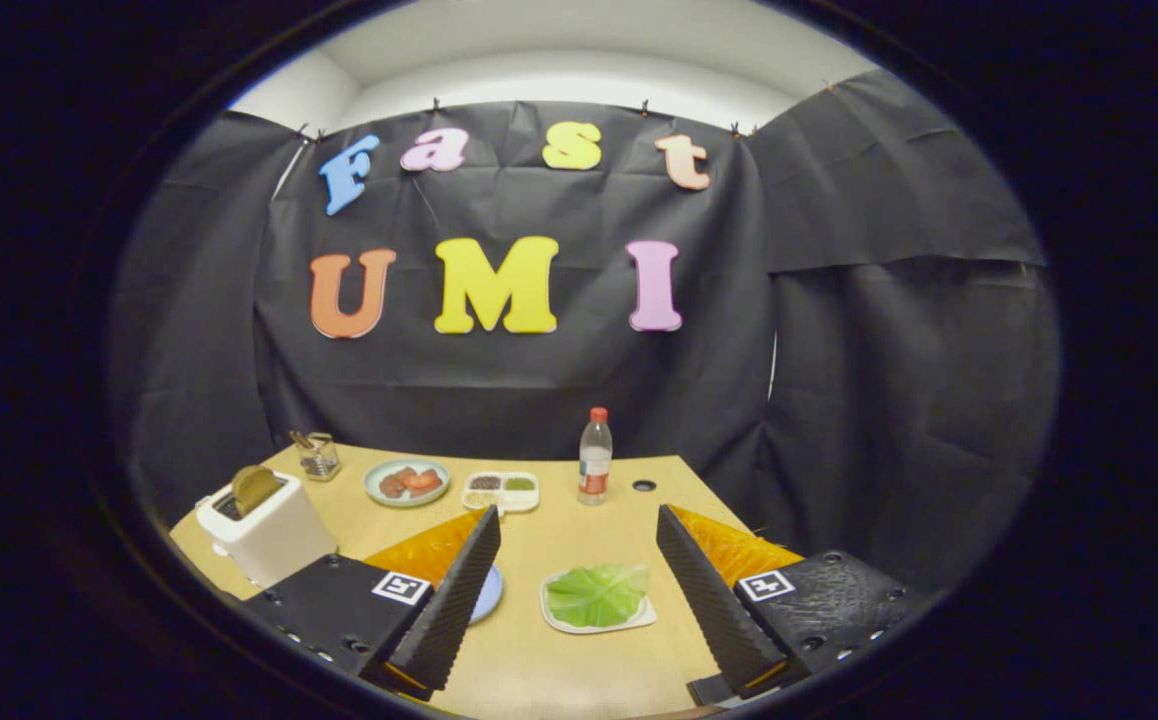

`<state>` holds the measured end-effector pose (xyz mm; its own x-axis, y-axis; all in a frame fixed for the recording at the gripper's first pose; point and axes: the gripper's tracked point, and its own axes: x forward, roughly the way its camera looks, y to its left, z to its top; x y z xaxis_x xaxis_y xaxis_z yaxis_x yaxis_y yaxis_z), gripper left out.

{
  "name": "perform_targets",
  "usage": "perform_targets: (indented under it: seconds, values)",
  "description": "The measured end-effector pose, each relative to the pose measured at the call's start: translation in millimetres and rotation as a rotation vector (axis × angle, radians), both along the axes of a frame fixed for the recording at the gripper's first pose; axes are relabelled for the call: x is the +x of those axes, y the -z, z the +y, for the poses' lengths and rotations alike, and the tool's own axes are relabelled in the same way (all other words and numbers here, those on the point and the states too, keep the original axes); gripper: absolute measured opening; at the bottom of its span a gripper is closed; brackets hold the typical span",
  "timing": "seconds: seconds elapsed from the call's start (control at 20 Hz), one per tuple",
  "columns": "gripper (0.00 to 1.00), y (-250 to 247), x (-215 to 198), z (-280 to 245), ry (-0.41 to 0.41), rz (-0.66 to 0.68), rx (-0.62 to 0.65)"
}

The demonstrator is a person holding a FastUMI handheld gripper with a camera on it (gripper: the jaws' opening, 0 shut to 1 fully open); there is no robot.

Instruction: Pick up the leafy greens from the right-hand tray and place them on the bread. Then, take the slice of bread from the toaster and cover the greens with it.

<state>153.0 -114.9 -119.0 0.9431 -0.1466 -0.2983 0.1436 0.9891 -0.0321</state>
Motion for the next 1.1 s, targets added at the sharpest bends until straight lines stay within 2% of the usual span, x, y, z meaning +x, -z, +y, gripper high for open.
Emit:
perform_targets:
  seconds: [0.35,0.65,1.0,1.1]
  values:
    - [0.96,116,56,-42,0.026,0.253,0.010]
    - [0.96,202,75,-50,0.026,0.481,0.059]
    - [0.96,242,76,-48,0.004,0.621,0.091]
    - [0.93,248,72,-44,-0.010,0.654,0.099]
